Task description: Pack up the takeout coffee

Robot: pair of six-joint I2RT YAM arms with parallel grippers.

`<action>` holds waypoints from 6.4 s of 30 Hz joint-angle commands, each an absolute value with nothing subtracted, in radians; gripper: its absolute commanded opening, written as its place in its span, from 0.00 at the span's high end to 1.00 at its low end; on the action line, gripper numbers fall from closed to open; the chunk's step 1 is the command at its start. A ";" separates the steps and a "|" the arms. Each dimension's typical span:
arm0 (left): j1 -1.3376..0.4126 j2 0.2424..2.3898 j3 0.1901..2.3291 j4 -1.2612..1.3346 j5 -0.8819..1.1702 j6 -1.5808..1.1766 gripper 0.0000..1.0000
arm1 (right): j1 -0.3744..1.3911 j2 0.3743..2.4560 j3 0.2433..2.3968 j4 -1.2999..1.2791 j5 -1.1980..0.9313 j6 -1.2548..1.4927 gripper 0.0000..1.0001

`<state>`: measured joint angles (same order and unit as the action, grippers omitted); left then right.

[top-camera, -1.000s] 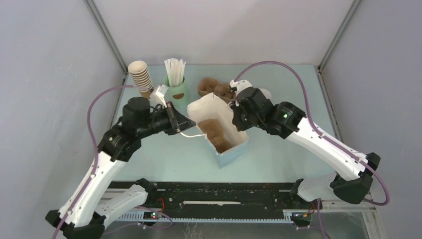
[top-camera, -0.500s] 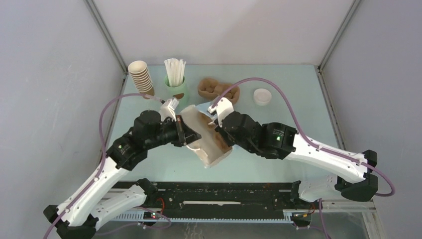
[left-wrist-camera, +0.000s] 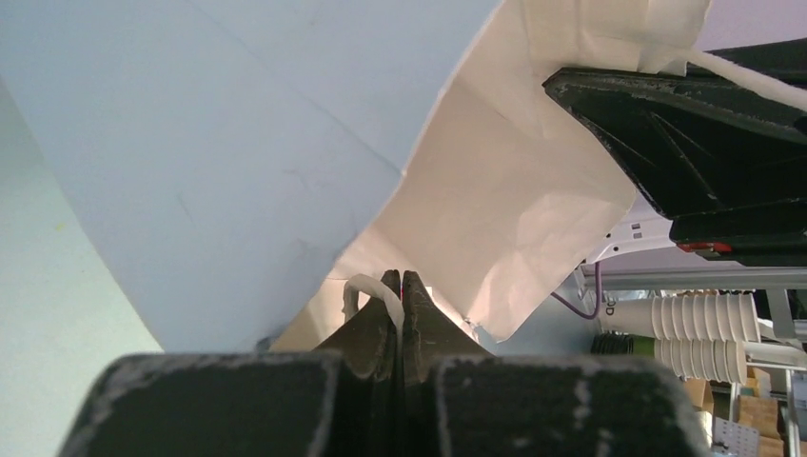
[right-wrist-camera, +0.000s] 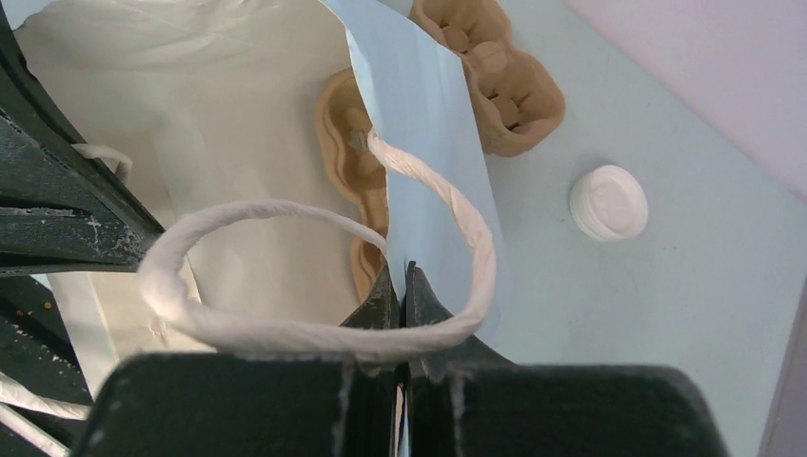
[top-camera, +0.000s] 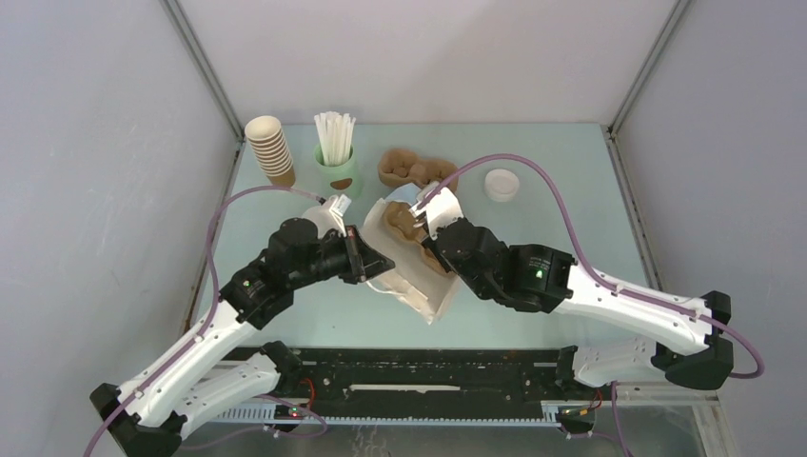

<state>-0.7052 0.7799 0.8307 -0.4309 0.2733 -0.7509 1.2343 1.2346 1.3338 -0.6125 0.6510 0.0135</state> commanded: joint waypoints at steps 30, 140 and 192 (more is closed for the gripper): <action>-0.478 0.864 0.824 -0.311 0.388 -1.171 1.00 | 0.897 1.371 1.504 -1.034 0.035 0.371 1.00; -0.518 1.358 1.439 -0.549 0.528 -0.684 0.97 | 0.944 0.956 1.360 -0.829 0.290 0.310 0.17; -0.507 0.882 1.256 -0.762 0.236 -0.424 0.20 | 1.094 1.297 1.350 -0.367 0.771 0.562 0.90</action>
<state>-0.5098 0.9195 1.2423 -0.7822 0.2699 -0.4290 1.0859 1.3212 1.3460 -0.4221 0.7265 0.6449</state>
